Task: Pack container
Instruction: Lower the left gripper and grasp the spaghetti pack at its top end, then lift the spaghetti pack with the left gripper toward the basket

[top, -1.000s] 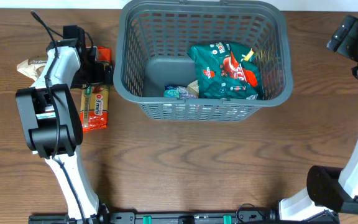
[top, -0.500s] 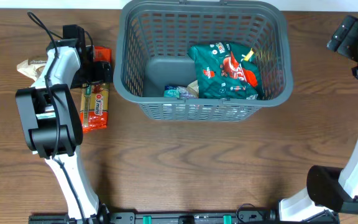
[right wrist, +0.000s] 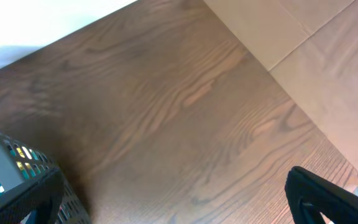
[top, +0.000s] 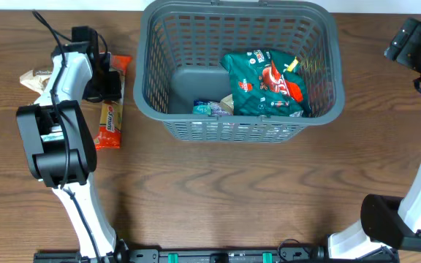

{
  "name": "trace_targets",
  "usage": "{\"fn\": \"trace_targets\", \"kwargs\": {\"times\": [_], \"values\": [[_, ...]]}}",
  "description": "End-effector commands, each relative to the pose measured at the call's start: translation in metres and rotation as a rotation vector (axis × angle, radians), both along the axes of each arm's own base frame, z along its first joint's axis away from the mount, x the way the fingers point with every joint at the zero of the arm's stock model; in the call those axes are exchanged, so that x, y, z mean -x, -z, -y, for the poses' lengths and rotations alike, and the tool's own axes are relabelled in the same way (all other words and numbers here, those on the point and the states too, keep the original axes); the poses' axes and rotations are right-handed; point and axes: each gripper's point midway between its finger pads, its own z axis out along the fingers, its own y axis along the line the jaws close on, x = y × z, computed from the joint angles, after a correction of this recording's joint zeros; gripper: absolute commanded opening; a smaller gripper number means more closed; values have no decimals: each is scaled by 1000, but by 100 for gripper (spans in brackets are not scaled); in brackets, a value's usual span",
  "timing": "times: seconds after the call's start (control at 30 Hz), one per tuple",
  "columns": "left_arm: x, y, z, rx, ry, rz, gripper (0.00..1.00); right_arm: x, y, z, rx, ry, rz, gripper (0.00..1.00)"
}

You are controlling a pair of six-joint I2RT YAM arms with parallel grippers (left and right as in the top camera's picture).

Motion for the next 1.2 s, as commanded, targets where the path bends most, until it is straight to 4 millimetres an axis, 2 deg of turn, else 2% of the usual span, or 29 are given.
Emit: {"fn": "trace_targets", "kwargs": {"times": [0.0, 0.27, 0.47, 0.63, 0.87, 1.17], "values": [[6, 13, 0, -2, 17, -38, 6, 4, -6, 3, 9, 22, 19, 99], [10, 7, -1, -5, 9, -47, 6, 4, -6, 3, 9, 22, 19, 99], [12, -22, -8, -46, -27, -11, 6, 4, -6, 3, 9, 22, 19, 99], [13, -66, -20, -124, -41, 61, 6, 4, -6, 3, 9, 22, 19, 99], [18, -142, -31, -189, -93, 222, 6, 4, -6, 3, 9, 22, 19, 99], [43, -243, -34, -195, -168, 464, 6, 4, -6, 3, 9, 22, 19, 99]]}}
